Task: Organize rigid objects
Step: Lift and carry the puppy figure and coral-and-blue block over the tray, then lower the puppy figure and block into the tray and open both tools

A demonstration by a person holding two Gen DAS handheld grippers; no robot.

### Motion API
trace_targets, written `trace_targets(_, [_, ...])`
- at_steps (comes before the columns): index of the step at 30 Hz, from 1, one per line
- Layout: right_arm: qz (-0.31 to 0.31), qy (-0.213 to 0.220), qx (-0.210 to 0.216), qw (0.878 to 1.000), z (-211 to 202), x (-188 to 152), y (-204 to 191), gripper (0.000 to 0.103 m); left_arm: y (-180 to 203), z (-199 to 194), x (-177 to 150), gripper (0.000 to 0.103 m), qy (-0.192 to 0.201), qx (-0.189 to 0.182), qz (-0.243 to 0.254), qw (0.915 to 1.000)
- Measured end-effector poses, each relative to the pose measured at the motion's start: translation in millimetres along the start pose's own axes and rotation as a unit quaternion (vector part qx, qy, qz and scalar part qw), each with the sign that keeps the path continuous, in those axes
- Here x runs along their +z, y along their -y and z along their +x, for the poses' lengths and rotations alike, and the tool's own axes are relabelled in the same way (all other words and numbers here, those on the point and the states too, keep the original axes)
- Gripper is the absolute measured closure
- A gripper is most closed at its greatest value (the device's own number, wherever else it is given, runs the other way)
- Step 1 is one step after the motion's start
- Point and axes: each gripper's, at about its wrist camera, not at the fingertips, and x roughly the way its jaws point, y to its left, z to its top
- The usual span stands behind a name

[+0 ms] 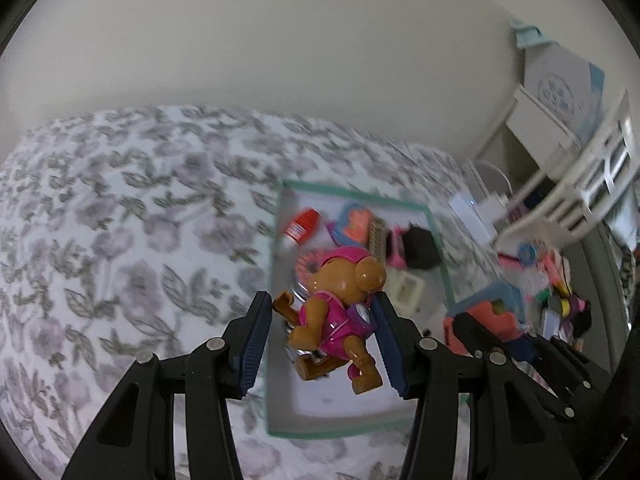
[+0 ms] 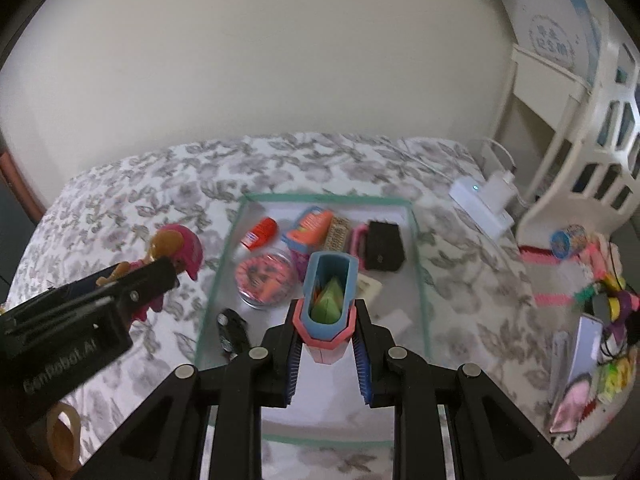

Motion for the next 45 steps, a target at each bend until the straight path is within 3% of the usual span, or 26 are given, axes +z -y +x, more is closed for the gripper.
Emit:
trace_targets(9, [0.019,-0.062,-0.013,0.998,38.4,-14.8,23.5,0.078,11.6,40.6,-12.5,0.050,-0.064,-0.012,0.012,0.9978])
trace_targets(17, [0.007,-0.099,-0.034,0.995,59.7,-23.3,26.4,0.078,22.2,63.9,-19.1,0.050,-0.090,-0.006,0.032,0.9954])
trace_targets(40, [-0.007,-0.124,-0.039,0.991,74.6,-28.7,23.5,0.078,25.3,88.5,-24.9,0.050,-0.124,-0.010,0.033,0.9917])
trace_targets(45, [-0.008,-0.124,-0.040,0.991,75.0,-28.4,23.2,0.078,23.3,90.0,-25.4,0.045,-0.128,-0.009,0.028,0.9914])
